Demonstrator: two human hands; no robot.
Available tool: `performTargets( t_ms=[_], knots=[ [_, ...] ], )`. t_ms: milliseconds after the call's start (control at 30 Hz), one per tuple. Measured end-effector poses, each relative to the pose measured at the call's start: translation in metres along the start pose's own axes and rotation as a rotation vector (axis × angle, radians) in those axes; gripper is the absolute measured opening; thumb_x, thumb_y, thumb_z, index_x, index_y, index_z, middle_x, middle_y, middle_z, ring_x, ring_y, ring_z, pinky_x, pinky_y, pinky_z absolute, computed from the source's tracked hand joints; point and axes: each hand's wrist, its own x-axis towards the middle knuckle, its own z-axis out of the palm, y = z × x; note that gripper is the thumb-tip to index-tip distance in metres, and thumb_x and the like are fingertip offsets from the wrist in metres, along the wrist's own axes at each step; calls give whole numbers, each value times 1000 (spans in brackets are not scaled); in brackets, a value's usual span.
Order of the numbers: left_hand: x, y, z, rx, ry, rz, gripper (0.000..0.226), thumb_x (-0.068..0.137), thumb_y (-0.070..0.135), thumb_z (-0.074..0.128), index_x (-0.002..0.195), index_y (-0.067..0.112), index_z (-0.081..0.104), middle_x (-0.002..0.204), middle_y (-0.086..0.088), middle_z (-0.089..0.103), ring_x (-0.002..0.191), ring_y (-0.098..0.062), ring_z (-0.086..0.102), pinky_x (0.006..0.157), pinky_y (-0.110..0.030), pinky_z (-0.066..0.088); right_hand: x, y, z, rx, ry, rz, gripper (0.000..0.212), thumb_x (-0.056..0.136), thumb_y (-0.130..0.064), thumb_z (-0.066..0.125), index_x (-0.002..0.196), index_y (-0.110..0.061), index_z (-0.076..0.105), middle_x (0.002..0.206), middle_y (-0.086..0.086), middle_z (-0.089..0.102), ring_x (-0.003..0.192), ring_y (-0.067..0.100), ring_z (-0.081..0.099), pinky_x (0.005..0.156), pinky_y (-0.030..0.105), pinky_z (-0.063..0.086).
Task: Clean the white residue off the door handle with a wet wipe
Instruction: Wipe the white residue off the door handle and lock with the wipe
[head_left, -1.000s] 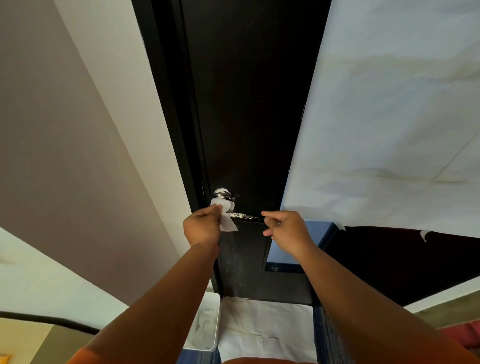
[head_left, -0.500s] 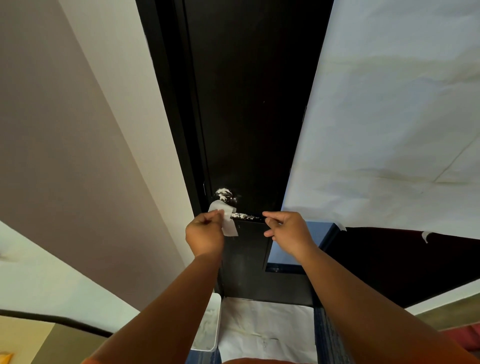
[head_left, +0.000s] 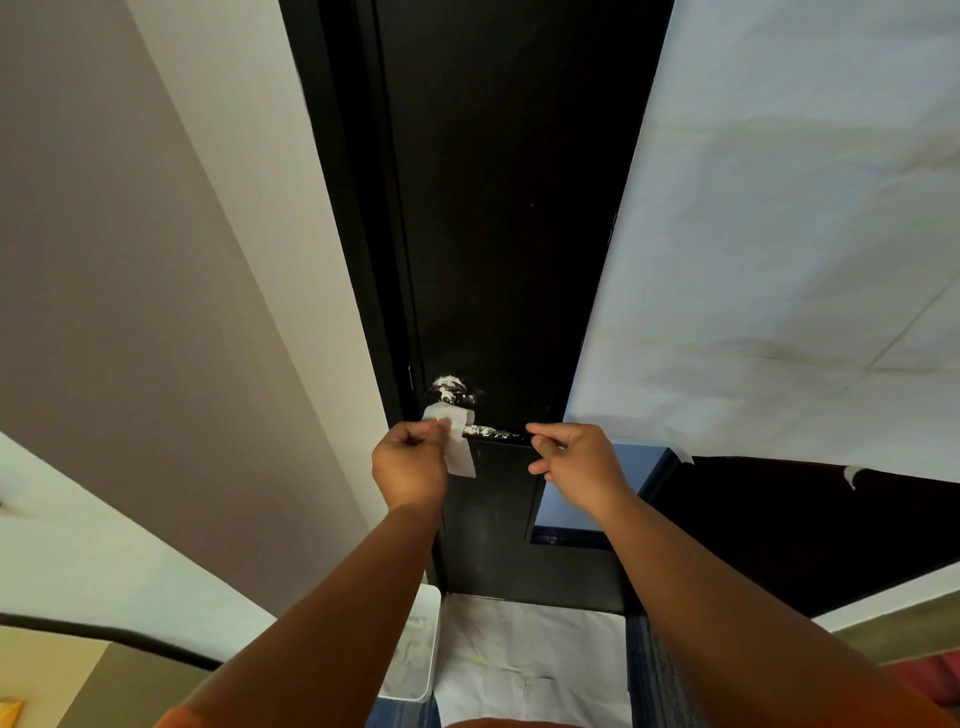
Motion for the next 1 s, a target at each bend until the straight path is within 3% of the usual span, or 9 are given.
performTargets(
  t_ms=[133, 300, 467, 733, 833, 1000],
  knots=[
    [4, 9, 2, -13, -41, -38, 12, 84, 23, 84, 82, 15, 76, 91, -5, 75, 92, -25, 71, 86, -37, 61, 0, 0, 0, -3, -8, 3, 28, 101, -20, 59, 126, -27, 69, 113, 1, 74, 80, 4, 74, 88, 32, 60],
    [-4, -1, 0, -48, -14, -44, 10, 86, 23, 82, 88, 16, 76, 98, -4, 75, 95, -24, 71, 83, -31, 60, 1, -1, 0, -9, -8, 1, 28, 101, -20, 60, 126, -28, 69, 113, -2, 74, 80, 4, 74, 89, 33, 60],
    [7, 10, 2, -141, -84, -200, 14, 82, 15, 85, 92, 11, 77, 99, -10, 77, 99, -31, 73, 90, -41, 62, 0, -2, -2, -2, -16, 10, 27, 101, -20, 60, 125, -28, 69, 113, -4, 73, 80, 5, 75, 90, 35, 60],
    [0, 4, -17, -276, -149, -350, 6, 89, 7, 76, 95, 7, 75, 104, -16, 76, 99, -31, 73, 88, -39, 60, 0, -2, -2, 16, -24, 13, 28, 101, -20, 60, 126, -28, 68, 117, -2, 72, 81, 5, 75, 92, 36, 60],
    [0, 0, -31, -216, -94, -367, 2, 93, 8, 71, 92, 10, 71, 99, -12, 73, 89, -27, 70, 75, -36, 58, 0, -1, -2, 22, -28, 14, 28, 101, -21, 60, 126, -28, 69, 116, -3, 72, 81, 5, 75, 94, 37, 59],
    [9, -4, -50, -167, -13, -405, 20, 91, 14, 65, 110, 9, 64, 106, -13, 69, 98, -33, 67, 83, -44, 56, -1, 0, -1, 32, -13, 14, 28, 100, -21, 60, 126, -29, 69, 114, -3, 74, 81, 5, 74, 92, 36, 59]
  ],
)
